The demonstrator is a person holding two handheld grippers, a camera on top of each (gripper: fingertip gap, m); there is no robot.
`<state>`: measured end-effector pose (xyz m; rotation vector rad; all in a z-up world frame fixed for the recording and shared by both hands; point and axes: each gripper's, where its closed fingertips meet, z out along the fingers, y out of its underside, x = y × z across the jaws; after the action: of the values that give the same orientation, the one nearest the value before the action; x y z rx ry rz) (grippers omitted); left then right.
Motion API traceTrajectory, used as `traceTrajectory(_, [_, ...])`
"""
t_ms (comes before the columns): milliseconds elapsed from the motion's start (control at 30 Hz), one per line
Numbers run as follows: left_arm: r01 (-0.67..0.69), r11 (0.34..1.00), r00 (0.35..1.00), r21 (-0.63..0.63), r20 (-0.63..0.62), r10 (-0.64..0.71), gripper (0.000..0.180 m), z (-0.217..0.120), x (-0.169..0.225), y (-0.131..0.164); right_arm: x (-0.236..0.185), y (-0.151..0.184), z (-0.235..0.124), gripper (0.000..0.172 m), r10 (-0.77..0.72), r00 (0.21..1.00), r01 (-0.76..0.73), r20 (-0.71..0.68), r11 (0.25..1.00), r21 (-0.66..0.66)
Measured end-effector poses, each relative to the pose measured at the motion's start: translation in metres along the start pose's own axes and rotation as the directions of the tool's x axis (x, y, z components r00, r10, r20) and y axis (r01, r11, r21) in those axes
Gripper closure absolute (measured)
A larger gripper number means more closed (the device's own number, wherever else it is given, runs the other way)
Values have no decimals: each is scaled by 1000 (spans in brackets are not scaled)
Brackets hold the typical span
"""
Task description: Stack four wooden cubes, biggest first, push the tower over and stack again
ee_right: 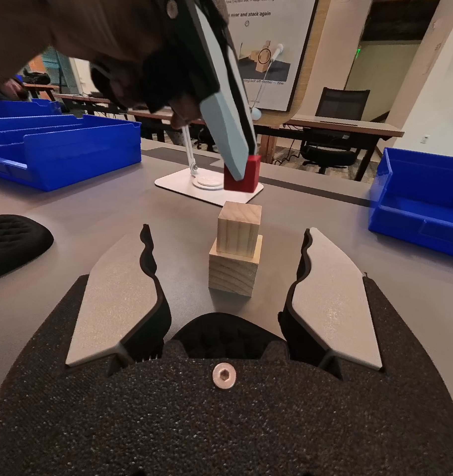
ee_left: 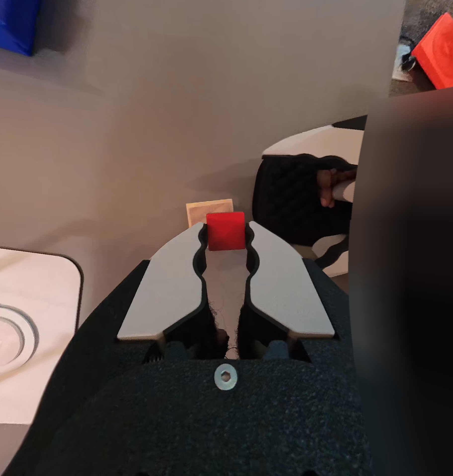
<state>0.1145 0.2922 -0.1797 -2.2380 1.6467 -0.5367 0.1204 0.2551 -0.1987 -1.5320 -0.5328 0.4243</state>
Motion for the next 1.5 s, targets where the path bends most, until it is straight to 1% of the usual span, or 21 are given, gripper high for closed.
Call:
traceTrajectory(133, [-13, 999, 1000, -31, 15, 13, 153, 9, -7, 2, 0, 0, 0, 63, 4, 1000, -4, 1, 1000, 1])
traceTrajectory(500, [-19, 999, 1000, -34, 22, 19, 153, 17, -8, 7, 0, 0, 0, 64, 4, 1000, -4, 0, 1000, 0])
traceTrajectory(933, [10, 1000, 1000, -21, 14, -10, 153, 22, -10, 9, 1, 0, 0, 65, 9, 1000, -9, -1, 1000, -2])
traceTrajectory(1067, [11, 1000, 1000, -13, 10, -10, 142, 22, -9, 9, 1, 0, 1, 65, 10, 1000, -10, -3, 1000, -2])
traceTrajectory(1300, [8, 999, 998, 36, 67, -10, 130, 9, -14, 7, 2, 1, 0, 65, 13, 1000, -13, -5, 1000, -2])
traceTrajectory(1367, [6, 997, 995, 79, 97, -14, 124, 1, -15, 6, 2, 1, 0, 65, 15, 1000, -15, -4, 1000, -2])
traceTrajectory(1433, [-3, 987, 994, 158, 111, -15, 117, -10, -10, 4, 2, 1, 0, 66, 17, 1000, -17, -5, 1000, -1])
traceTrajectory(1500, [-13, 966, 989, 258, 143, -24, 100, -25, -4, 5, 2, 1, 1, 66, 21, 1000, -21, -7, 1000, -4])
